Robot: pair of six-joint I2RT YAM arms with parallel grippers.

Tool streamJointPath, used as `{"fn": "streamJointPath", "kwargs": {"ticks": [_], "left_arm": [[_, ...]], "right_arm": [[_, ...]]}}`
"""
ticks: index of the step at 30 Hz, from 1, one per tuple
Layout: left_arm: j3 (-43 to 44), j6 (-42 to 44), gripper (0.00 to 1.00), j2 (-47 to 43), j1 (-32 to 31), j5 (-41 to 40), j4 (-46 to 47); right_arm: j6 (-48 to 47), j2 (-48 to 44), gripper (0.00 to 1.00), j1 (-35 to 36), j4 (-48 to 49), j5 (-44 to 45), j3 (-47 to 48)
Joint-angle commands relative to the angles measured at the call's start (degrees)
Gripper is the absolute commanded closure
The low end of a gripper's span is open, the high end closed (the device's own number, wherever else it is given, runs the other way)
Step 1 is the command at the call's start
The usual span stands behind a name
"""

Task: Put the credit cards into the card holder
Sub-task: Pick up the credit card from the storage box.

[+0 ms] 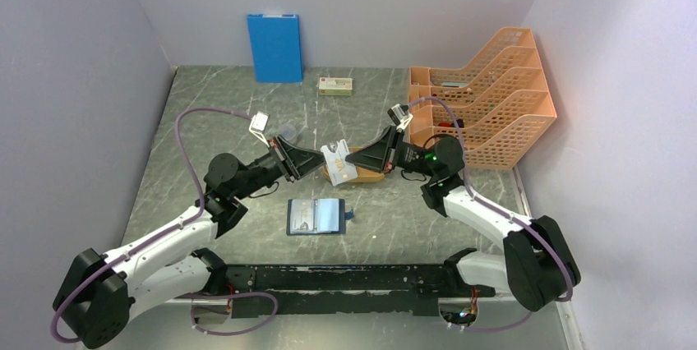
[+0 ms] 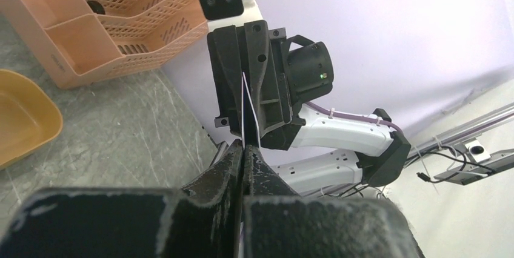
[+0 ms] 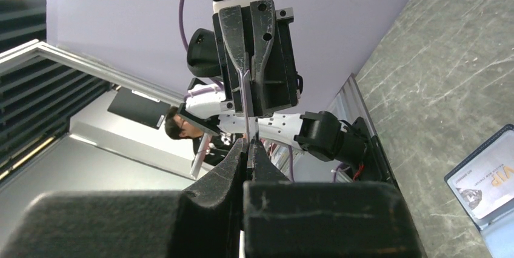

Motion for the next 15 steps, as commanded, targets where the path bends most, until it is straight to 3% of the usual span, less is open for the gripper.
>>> {"fn": "streamJointPath", "kwargs": {"ticks": [1, 3, 10, 15], "left_arm": [[-1.34, -0.79, 0.95, 0.33, 0.85, -1.37, 1.31], [-1.66, -1.41, 0.95, 0.68, 1.4, -1.66, 1.45], [-3.09, -3.67, 0.95, 2.22, 3.84, -1.83, 2.35], [-3.6, -4.74, 0.95, 3.64, 5.02, -1.31, 2.67]], "right_arm": [[1.29, 1.19, 1.0, 0.33, 1.25, 1.66, -0.44], [1.24, 1.78, 1.0, 0.33, 1.0, 1.68, -0.34], [1.78, 4.23, 0.84, 0.11, 2.01, 1.42, 0.15], [2.84, 6.64, 0.78, 0.04, 4.26, 1.17, -0.02]]}}
